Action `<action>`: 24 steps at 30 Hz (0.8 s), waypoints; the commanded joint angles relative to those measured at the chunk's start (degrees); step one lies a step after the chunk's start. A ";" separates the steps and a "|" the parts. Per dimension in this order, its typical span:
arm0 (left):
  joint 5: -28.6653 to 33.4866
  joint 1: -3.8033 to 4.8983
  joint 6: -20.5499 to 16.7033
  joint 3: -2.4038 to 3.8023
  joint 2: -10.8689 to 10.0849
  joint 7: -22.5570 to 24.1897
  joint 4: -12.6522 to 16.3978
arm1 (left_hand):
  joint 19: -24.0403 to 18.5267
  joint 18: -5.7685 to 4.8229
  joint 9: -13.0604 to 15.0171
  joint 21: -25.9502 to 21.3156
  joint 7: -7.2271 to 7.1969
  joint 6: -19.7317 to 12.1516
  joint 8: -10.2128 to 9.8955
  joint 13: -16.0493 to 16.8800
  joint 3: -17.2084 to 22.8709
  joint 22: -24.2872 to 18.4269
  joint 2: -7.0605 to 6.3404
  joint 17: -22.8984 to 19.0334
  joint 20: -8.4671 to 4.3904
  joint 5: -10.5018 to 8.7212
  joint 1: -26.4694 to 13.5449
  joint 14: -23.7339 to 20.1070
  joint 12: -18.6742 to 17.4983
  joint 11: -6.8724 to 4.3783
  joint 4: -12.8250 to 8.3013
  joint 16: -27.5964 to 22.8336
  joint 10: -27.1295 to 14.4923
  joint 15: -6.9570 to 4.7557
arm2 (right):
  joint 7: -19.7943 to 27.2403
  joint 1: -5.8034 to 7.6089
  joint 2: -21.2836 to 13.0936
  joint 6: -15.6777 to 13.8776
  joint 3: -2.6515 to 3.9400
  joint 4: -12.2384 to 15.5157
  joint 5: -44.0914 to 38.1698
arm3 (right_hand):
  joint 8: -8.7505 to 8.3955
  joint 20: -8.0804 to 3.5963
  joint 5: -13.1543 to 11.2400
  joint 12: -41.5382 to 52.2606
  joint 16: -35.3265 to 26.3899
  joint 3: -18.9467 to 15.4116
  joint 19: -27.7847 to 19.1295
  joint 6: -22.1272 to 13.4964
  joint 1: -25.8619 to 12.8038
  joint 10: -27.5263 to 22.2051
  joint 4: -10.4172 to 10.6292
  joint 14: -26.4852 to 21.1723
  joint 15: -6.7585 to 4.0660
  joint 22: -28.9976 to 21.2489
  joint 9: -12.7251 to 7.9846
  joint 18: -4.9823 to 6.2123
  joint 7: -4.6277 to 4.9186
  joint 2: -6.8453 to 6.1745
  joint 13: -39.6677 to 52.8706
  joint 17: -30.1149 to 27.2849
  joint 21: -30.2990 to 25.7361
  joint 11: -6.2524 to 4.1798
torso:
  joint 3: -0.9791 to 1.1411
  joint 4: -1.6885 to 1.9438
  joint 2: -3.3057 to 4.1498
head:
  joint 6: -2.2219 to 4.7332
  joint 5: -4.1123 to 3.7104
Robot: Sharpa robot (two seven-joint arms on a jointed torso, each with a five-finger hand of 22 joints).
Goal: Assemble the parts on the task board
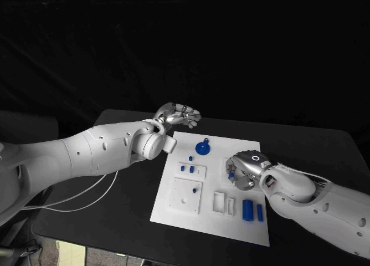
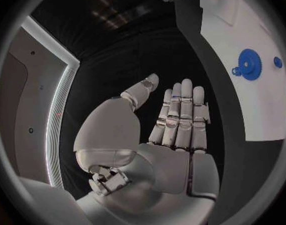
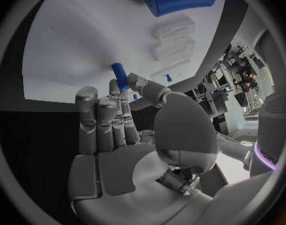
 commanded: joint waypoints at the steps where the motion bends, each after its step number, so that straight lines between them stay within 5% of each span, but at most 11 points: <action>1: 0.27 0.06 0.67 0.04 0.08 0.58 0.05 | 0.04 0.71 -0.09 -0.29 -0.05 -0.34 0.19 -0.09 -0.17 0.08 0.62 0.08 0.18 -0.13 -0.10 0.11 0.02 -0.01 0.09 -0.34 -0.49 0.20 | -0.57 -0.13 -0.20 -1.69 -0.05 0.61 -1.62 | 0.24 -0.39 -0.04 0.28 0.18 0.06 0.00 0.48 0.33 1.34 -0.39 -0.41 -0.73 0.10 0.30 6.13 -0.10 0.72 0.74 0.04 0.37 -0.50 | 0.03 0.02 0.00 | 0.05 0.02; 7: 0.30 0.05 0.67 0.04 0.07 0.62 -0.07 | 0.05 0.71 -0.10 -0.31 -0.05 -0.34 0.20 -0.09 -0.16 0.09 0.63 0.12 0.19 -0.13 -0.09 0.12 0.03 -0.01 0.08 -0.38 -0.49 0.20 | -0.34 -0.12 -1.59 -3.39 0.34 2.83 -1.62 | 0.33 -0.48 -0.04 0.33 0.15 0.06 0.04 0.58 0.43 1.47 -0.50 -0.40 -0.82 0.10 0.43 6.13 -0.17 0.69 0.88 0.04 0.39 -0.58 | 0.01 -0.04 -0.03 | 0.09 0.13; 13: 0.31 0.05 0.61 0.04 -0.02 0.63 -0.14 | 0.06 0.72 -0.10 -0.33 -0.05 -0.35 0.21 -0.10 -0.15 0.10 0.66 0.16 0.19 -0.13 -0.08 0.13 0.03 -0.01 0.08 -0.41 -0.50 0.20 | -0.49 -0.10 -3.00 -4.12 2.58 5.68 -1.40 | 0.35 -0.51 -0.04 0.33 0.12 0.09 0.06 0.61 0.48 1.49 -0.48 -0.41 -0.85 0.09 0.48 6.13 -0.19 0.69 0.93 0.03 0.39 -0.61 | 0.00 -0.01 -0.02 | 0.16 0.36; 16: 0.31 0.05 0.47 0.04 -0.16 0.65 -0.10 | 0.06 0.72 -0.10 -0.34 -0.05 -0.36 0.21 -0.10 -0.14 0.11 0.66 0.18 0.19 -0.13 -0.06 0.13 0.03 -0.01 0.06 -0.44 -0.51 0.20 | -0.83 -0.09 -3.35 -4.28 4.31 7.07 -1.41 | 0.37 -0.53 -0.04 0.33 0.11 0.10 0.07 0.63 0.50 1.51 -0.46 -0.41 -0.86 0.09 0.51 6.13 -0.20 0.69 0.95 0.03 0.39 -0.61 | -0.03 -0.06 -0.05 | 0.24 0.61; 24: 0.31 0.06 0.37 0.04 -0.18 0.77 -0.16 | 0.06 0.75 -0.11 -0.42 -0.06 -0.38 0.24 -0.11 -0.03 0.15 0.72 0.32 0.18 -0.12 0.20 0.14 0.05 -0.02 -0.07 -0.57 -0.51 0.20 | -0.09 -0.11 -1.57 -3.53 4.71 9.42 1.94 | 0.39 -0.55 -0.04 0.32 0.09 0.13 0.09 0.65 0.52 1.53 -0.37 -0.41 -0.87 0.08 0.55 6.13 -0.20 0.69 1.00 0.02 0.38 -0.63 | -0.05 -0.06 -0.03 | 0.02 1.35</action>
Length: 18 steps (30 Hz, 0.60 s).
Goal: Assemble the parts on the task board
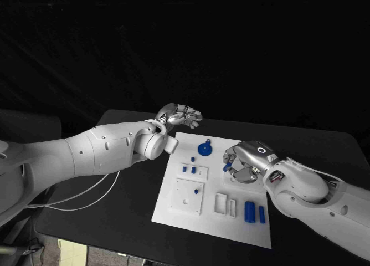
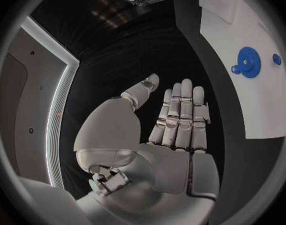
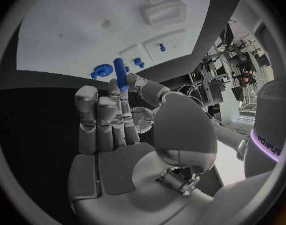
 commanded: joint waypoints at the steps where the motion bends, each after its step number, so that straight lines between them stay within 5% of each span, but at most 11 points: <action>1: 0.26 0.07 0.35 0.04 0.13 0.78 0.01 | 0.06 0.53 -0.06 -0.21 -0.07 -0.39 0.24 -0.07 -0.02 0.06 0.48 0.12 0.18 -0.12 -0.02 0.14 0.05 -0.02 -0.08 -0.36 -0.51 0.20 | 0.61 -0.27 1.95 0.24 -0.01 0.90 1.83 | 0.34 -0.47 0.18 0.34 0.09 0.05 -0.02 0.53 0.12 1.02 -0.13 -0.40 -0.86 0.03 0.07 6.15 0.01 0.32 0.98 0.03 0.38 -0.56 | 0.00 -0.03 0.02 | -0.21 0.40; 8: 0.26 0.07 0.23 0.04 0.64 0.80 -0.13 | 0.07 0.52 -0.06 -0.23 -0.07 -0.39 0.26 -0.07 -0.02 0.08 0.50 0.16 0.19 -0.13 0.01 0.14 0.06 -0.02 -0.08 -0.40 -0.51 0.21 | 0.91 -1.82 5.57 0.69 -0.37 1.13 1.79 | 0.31 -0.49 0.18 0.28 0.03 0.03 -0.06 0.45 0.08 0.96 -0.04 -0.43 -0.85 0.02 0.11 6.15 0.04 0.35 1.02 0.02 0.36 -0.55 | -0.01 0.20 0.04 | -0.39 0.97; 18: 0.35 0.07 0.37 0.05 1.48 0.75 -0.38 | 0.07 0.51 -0.06 -0.26 -0.06 -0.39 0.27 -0.07 -0.03 0.10 0.48 0.21 0.21 -0.13 0.01 0.12 0.08 -0.02 -0.08 -0.47 -0.50 0.23 | 1.70 -4.10 10.28 0.59 -2.69 0.07 -0.28 | 0.26 -0.56 0.18 0.20 -0.07 0.05 -0.11 0.32 0.19 0.88 -0.11 -0.48 -0.86 0.00 0.18 6.15 0.06 0.49 1.09 -0.02 0.31 -0.55 | -0.04 0.12 0.04 | -0.79 2.27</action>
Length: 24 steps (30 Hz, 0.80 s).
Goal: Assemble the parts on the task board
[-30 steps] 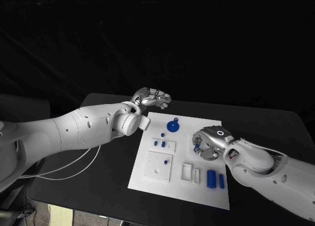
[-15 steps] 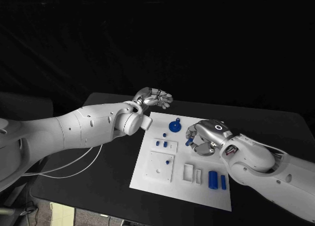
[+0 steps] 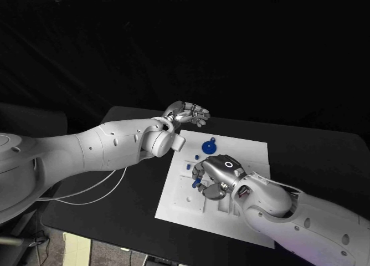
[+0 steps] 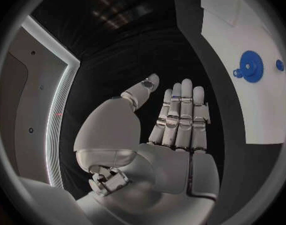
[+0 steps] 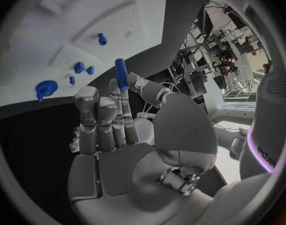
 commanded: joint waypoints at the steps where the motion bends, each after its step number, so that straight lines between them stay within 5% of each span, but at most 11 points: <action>1: 0.34 0.06 0.39 0.05 0.40 0.70 -0.05 | 0.07 0.77 -0.07 -0.27 -0.07 -0.39 0.28 -0.08 -0.03 0.05 0.48 0.09 0.21 -0.13 0.01 0.12 0.08 -0.02 -0.08 -0.26 -0.50 0.23 | 1.10 -0.60 1.17 0.46 -0.51 -0.49 -2.07 | 0.15 -0.26 0.40 0.32 -0.07 0.08 0.01 0.35 0.20 0.51 -0.12 -0.48 -0.86 0.01 0.14 6.19 0.05 0.51 1.08 -0.01 0.31 -0.30 | -0.01 0.01 -0.01 | -0.23 1.02; 9: 0.35 0.07 0.77 0.05 0.98 0.41 -0.23 | 0.08 0.76 -0.07 -0.30 -0.06 -0.39 0.30 -0.08 -0.04 0.07 0.51 0.14 0.23 -0.14 -0.01 0.11 0.08 -0.01 -0.04 -0.32 -0.50 0.25 | 1.24 -1.96 3.94 0.86 -1.40 -3.08 -2.87 | 0.14 -0.30 0.40 0.29 -0.10 0.08 0.00 0.31 0.26 0.49 -0.20 -0.49 -0.87 0.01 0.17 6.19 0.06 0.54 1.12 -0.02 0.31 -0.30 | -0.03 -0.01 -0.03 | -0.78 2.27; 24: 0.38 0.08 0.82 0.06 1.52 0.42 -0.36 | 0.09 0.76 -0.08 -0.35 -0.04 -0.43 0.30 -0.10 -0.07 0.11 0.52 0.23 0.24 -0.14 -0.06 0.10 0.07 0.01 -0.01 -0.42 -0.54 0.27 | 1.12 -2.73 4.75 1.49 -2.60 -5.10 -3.84 | 0.13 -0.36 0.40 0.25 -0.16 0.12 -0.03 0.25 0.36 0.46 -0.37 -0.50 -0.87 0.00 0.24 6.19 0.07 0.60 1.19 -0.04 0.28 -0.30 | 0.08 -0.10 -0.05 | -1.34 2.60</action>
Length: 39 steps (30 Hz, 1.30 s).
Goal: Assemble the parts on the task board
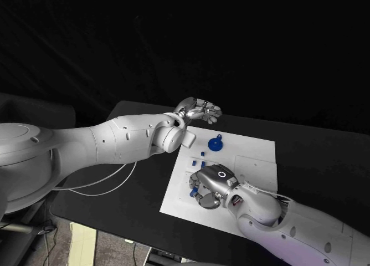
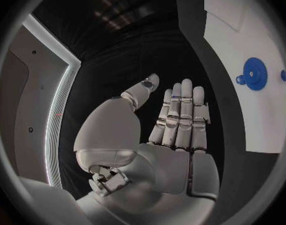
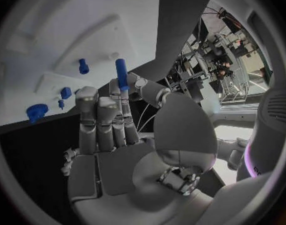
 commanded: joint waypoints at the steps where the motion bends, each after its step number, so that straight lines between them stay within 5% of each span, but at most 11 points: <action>1: 0.29 0.07 0.72 0.05 0.12 0.48 0.04 | 0.09 0.80 -0.09 -0.35 -0.06 -0.45 0.30 -0.05 -0.07 0.07 0.52 0.06 0.24 -0.14 -0.06 0.09 0.07 0.01 -0.01 -0.20 -0.55 0.27 | 0.36 -0.05 0.04 0.99 -0.04 -0.10 -1.35 | 0.17 -0.47 0.13 0.13 -0.16 0.19 0.07 0.35 0.28 0.55 -0.31 -0.49 -0.85 0.01 0.04 6.31 -0.01 0.53 1.16 -0.02 0.28 -0.19 | 0.12 -0.06 -0.04 | -0.15 0.19; 39: 0.29 0.07 0.79 0.04 -0.12 0.45 0.29 | 0.18 0.84 -0.11 -0.41 -0.05 -0.50 0.33 -0.07 -0.06 0.15 0.56 0.26 0.24 -0.14 0.00 0.12 0.08 0.01 -0.01 -0.37 -0.57 0.27 | -2.61 -0.12 1.02 2.56 -1.04 -1.12 -5.42 | 0.20 -0.56 0.13 0.09 -0.19 0.34 0.04 0.37 0.39 0.59 -0.62 -0.45 -0.86 0.02 0.22 6.31 -0.02 0.45 1.34 -0.02 0.29 -0.20 | 0.07 -0.05 -0.03 | -0.33 0.41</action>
